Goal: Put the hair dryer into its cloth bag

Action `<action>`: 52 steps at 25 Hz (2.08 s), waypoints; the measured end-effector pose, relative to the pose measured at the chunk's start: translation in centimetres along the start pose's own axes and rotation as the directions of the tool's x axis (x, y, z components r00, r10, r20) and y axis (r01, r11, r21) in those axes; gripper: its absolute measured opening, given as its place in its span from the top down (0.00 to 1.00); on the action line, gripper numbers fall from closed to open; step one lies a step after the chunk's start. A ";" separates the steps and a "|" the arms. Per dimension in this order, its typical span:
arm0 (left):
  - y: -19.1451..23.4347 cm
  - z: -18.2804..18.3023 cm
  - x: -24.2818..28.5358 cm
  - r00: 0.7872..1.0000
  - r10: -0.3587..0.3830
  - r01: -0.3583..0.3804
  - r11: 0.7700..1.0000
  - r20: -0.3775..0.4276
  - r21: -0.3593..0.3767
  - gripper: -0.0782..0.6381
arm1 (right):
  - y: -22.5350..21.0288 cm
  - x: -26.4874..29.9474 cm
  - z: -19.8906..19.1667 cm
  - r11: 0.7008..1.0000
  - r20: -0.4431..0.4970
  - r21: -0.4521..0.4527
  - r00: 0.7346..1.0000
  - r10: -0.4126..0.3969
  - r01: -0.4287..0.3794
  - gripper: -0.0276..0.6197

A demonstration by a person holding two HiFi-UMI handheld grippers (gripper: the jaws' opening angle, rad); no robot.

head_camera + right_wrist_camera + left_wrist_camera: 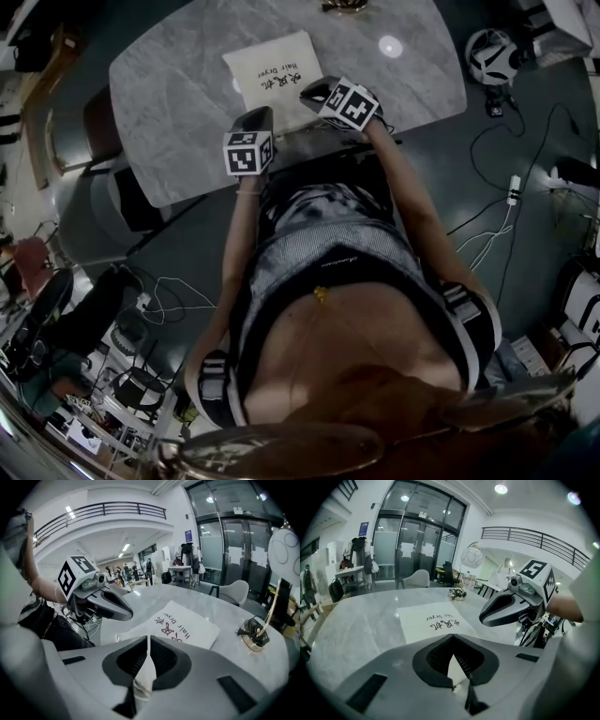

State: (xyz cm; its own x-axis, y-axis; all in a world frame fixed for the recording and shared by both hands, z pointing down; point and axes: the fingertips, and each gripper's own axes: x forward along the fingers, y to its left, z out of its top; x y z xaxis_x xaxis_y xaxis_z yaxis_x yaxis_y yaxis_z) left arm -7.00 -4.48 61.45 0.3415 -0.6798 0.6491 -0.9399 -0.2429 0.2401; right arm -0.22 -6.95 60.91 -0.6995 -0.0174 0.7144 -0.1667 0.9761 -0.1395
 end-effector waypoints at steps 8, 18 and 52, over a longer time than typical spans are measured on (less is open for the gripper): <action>-0.6 5.2 -1.8 0.992 0.008 -0.011 1.000 0.126 0.024 0.88 | -0.5 -3.1 5.9 0.997 0.158 -0.062 0.987 -0.033 0.043 0.84; -0.4 12.0 -4.8 0.953 0.044 -0.059 0.997 0.301 0.041 0.88 | -1.7 -8.6 11.7 0.984 0.353 -0.075 0.927 -0.123 0.160 0.85; -3.9 20.1 -9.8 0.851 0.024 -0.089 0.991 0.524 0.099 0.88 | -1.4 -16.5 17.4 0.970 0.606 0.012 0.770 -0.199 0.241 0.85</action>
State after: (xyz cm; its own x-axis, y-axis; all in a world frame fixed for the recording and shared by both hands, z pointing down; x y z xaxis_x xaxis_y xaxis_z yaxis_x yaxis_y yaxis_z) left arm -6.79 -10.78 39.68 0.2651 -0.9473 0.1799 -0.9625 -0.2487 0.1087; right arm -0.53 -11.82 37.35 -0.9268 -0.3389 0.1620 -0.3389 0.9404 0.0284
